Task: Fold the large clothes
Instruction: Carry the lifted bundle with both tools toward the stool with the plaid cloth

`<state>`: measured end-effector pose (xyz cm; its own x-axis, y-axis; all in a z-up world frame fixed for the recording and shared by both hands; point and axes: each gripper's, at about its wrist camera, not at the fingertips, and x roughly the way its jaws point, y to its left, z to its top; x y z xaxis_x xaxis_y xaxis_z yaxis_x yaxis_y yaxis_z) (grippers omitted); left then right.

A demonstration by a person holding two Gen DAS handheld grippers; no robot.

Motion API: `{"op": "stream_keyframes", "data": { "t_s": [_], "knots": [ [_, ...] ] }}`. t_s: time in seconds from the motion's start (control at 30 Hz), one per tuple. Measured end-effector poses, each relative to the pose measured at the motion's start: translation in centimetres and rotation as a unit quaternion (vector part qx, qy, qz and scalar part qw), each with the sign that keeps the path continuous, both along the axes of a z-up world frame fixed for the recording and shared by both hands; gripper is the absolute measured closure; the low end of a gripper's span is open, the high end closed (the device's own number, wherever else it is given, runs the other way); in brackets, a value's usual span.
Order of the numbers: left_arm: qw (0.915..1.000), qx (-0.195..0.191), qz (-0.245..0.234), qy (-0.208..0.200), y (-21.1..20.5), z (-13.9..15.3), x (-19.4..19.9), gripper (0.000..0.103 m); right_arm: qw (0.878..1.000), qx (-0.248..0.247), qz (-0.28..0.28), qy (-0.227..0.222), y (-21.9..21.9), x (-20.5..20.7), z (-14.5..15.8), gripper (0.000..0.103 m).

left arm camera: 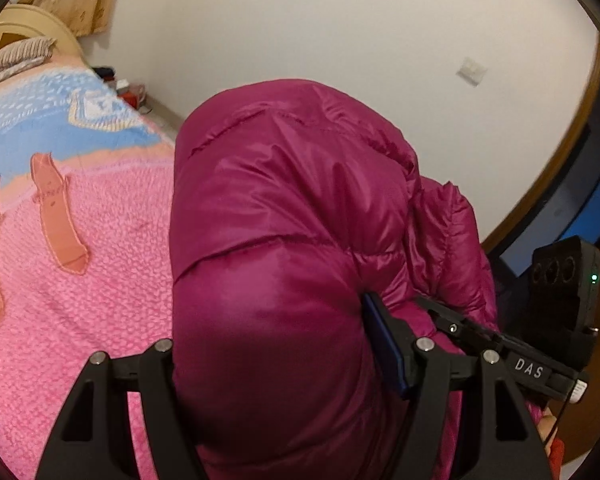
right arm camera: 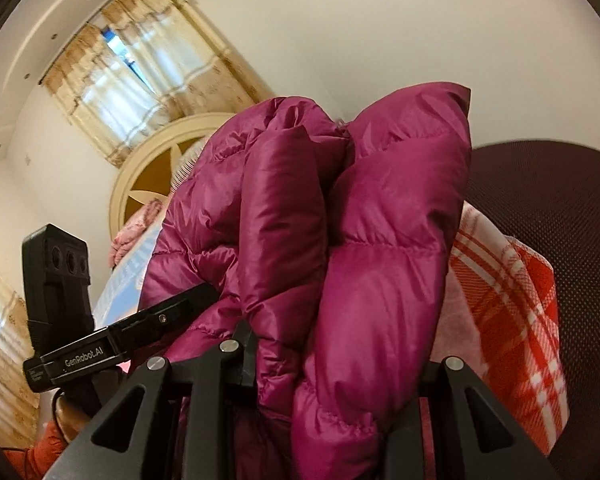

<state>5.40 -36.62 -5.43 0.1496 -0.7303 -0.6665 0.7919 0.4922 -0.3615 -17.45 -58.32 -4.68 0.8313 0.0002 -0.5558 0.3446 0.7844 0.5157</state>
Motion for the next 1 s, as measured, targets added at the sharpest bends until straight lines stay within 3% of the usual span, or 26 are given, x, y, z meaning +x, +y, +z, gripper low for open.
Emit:
{"op": "stream_keyframes", "data": {
  "t_s": [0.17,0.4,0.63,0.77,0.9,1.0],
  "knots": [
    [0.9987,0.049,0.013,-0.006,-2.4,-1.8,0.6,0.032,0.999,0.009,-0.001,0.032,-2.4,2.8,-2.3,0.074],
    [0.9967,0.073,0.029,-0.021,-4.2,-3.0,1.0,0.031,0.998,0.039,0.001,0.043,-4.5,5.8,-4.2,0.074],
    [0.9946,0.089,0.053,-0.007,-5.2,-4.8,2.3,0.018,0.994,0.101,0.016,0.026,-7.5,7.0,-7.3,0.073],
    [0.9932,0.097,0.064,0.006,-5.4,-5.3,3.0,0.008,0.994,0.105,0.018,0.024,-8.0,7.1,-7.5,0.071],
    [0.9912,0.108,0.068,-0.033,-5.6,-4.9,2.0,0.004,0.995,0.093,-0.002,0.029,-8.2,5.4,-7.0,0.063],
    [0.9897,0.112,0.067,-0.059,-5.6,-4.5,0.9,0.004,0.998,0.040,-0.042,0.032,-7.6,2.4,-4.3,0.063]
  ]
}}
